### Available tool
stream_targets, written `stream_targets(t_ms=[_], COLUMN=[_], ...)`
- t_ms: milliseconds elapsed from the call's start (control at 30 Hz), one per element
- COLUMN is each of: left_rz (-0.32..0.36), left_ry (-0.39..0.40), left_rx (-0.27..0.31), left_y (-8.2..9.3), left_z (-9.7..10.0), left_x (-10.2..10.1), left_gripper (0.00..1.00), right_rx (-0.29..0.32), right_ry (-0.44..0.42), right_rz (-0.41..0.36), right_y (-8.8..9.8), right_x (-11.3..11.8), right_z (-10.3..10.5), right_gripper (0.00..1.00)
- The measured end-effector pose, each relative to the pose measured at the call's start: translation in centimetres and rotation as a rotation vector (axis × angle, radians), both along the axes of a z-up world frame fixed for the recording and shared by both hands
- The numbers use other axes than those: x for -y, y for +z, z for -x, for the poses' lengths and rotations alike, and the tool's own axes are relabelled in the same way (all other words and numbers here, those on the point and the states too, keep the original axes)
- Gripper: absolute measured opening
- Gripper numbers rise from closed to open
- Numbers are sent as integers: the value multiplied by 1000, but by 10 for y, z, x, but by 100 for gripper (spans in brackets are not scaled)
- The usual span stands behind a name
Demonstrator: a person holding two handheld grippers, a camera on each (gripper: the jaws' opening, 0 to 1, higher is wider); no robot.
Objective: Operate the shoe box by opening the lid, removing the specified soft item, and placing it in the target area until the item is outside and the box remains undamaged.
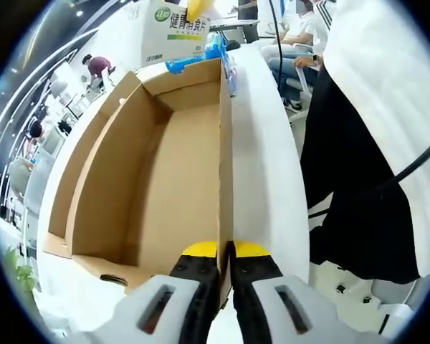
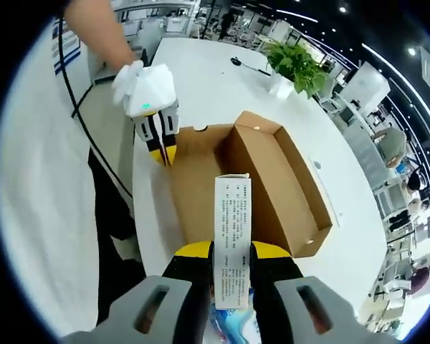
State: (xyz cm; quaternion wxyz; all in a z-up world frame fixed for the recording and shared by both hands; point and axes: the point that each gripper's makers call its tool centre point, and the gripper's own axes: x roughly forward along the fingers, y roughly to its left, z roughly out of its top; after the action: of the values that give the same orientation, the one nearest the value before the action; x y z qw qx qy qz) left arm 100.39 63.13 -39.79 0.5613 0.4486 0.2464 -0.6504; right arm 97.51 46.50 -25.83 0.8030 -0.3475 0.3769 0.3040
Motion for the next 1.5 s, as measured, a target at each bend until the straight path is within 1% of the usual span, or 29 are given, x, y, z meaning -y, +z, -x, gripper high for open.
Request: stream_targets(t_ms=[133,200,233,300,367,567,700,767,867,900,933,1000,1067,1133,1200,1267,1400,1433,1467,1500], left_rz=[3,3,2,2,2,0,0,0,0,-7,-11,-11,-16,-18,-20,-21,-22,-21,-15,-10], left_ry=[-6,-9,-8,-10,-12,-15,-24,-21,-25,-13,-24,-19,-21,-34,-33,-35,-42,-43,-39,-41], left_rx=[5,3,1,2,3,1,0,-2,2,-7,-7,-17,-19,-15,-18,-23,-21,-18,-12,-5], left_y=[0,0,0,0,0,0,-1,-1,1,1,1,1,1,1,1,1,0,1,1,1], left_z=[0,0,0,0,0,0,-1,-1,0,0,0,-2,-1,0,-1,-2,-2,-2,-2,-2], left_x=[0,0,0,0,0,0,0,0,0,0,0,0,0,0,0,-2,-2,-2,-2,-2], left_gripper=[4,4,4,4,4,3,3,3,3,3,3,3,3,3,3,3,3,3,3,3], right_rx=[31,32,46,52,64,61,81,85,76,70,70,62,69,62,54,33,33,56,69,70], right_ry=[33,24,29,30,42,48,64,64,69,69,69,46,29,23,37,37,24,22,12,8], right_rz=[28,22,24,28,46,61,64,70,89,93,92,77,81,91,112,124,143,182,191,175], right_y=[1,1,2,3,5,9,21,23,23,22,21,22,25,27,27,24,23,28,32,35], right_x=[1,3,3,4,5,7,10,14,20,24,26,34,42,50,57,65,74,79,82,82], right_z=[4,8,9,12,15,22,27,29,35,38,40,44,47,55,65,76,83,82,82,83], right_gripper=[18,18,18,18,18,18,18,18,18,18,18,18,18,18,18,18,18,18,18,18])
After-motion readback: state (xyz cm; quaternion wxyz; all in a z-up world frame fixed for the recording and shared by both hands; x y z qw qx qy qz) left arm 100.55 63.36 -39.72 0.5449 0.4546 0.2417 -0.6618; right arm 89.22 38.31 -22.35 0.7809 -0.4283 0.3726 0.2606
